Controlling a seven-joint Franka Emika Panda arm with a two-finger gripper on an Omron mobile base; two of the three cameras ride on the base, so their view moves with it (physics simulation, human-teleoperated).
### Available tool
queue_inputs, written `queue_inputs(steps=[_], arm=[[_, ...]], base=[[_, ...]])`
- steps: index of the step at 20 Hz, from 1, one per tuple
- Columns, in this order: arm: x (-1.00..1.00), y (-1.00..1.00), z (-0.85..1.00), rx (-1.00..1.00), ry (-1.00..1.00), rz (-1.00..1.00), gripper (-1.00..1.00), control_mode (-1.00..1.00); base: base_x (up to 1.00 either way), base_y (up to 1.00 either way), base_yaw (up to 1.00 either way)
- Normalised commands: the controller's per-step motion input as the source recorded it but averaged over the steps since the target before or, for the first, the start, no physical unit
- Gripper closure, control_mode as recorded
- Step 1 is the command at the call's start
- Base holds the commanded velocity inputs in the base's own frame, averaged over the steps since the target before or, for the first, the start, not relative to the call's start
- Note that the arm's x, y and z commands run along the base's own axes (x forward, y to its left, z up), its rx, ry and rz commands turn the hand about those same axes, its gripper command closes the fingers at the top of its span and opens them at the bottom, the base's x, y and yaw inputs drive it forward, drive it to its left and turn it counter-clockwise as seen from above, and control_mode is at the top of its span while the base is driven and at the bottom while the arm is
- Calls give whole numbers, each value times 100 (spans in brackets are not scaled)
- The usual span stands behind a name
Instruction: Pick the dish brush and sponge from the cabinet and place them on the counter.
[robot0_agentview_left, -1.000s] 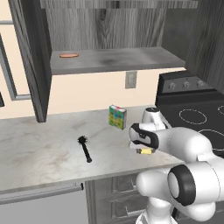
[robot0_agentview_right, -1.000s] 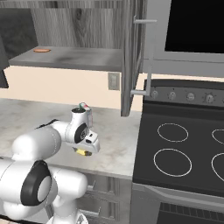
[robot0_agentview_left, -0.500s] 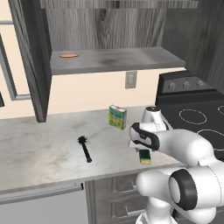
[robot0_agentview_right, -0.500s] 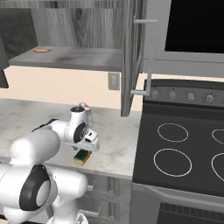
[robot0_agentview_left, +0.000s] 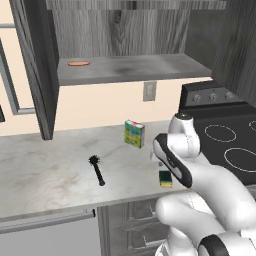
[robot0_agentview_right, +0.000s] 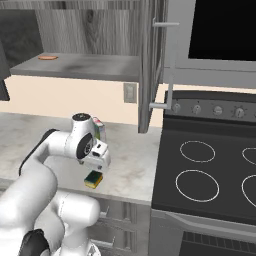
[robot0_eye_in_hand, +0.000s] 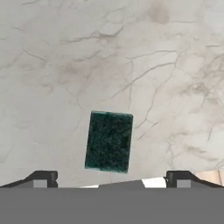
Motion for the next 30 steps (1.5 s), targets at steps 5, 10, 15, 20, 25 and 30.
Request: queue_inputs(steps=[5,10,15,20,25,30], arm=[[-50,0,48,0,-18,1,-100,-100],[-31,0,66,0,-14,2,-100,-100],[-25,0,78,2,-6,1,-100,-100],[-22,0,75,2,-2,2,-100,-100],[-17,0,79,3,0,2,-100,-100],[-18,0,78,1,-4,3,-100,-100]], base=[[0,0,0],[0,0,0],[0,0,0],[0,0,0],[0,0,0],[0,0,0]])
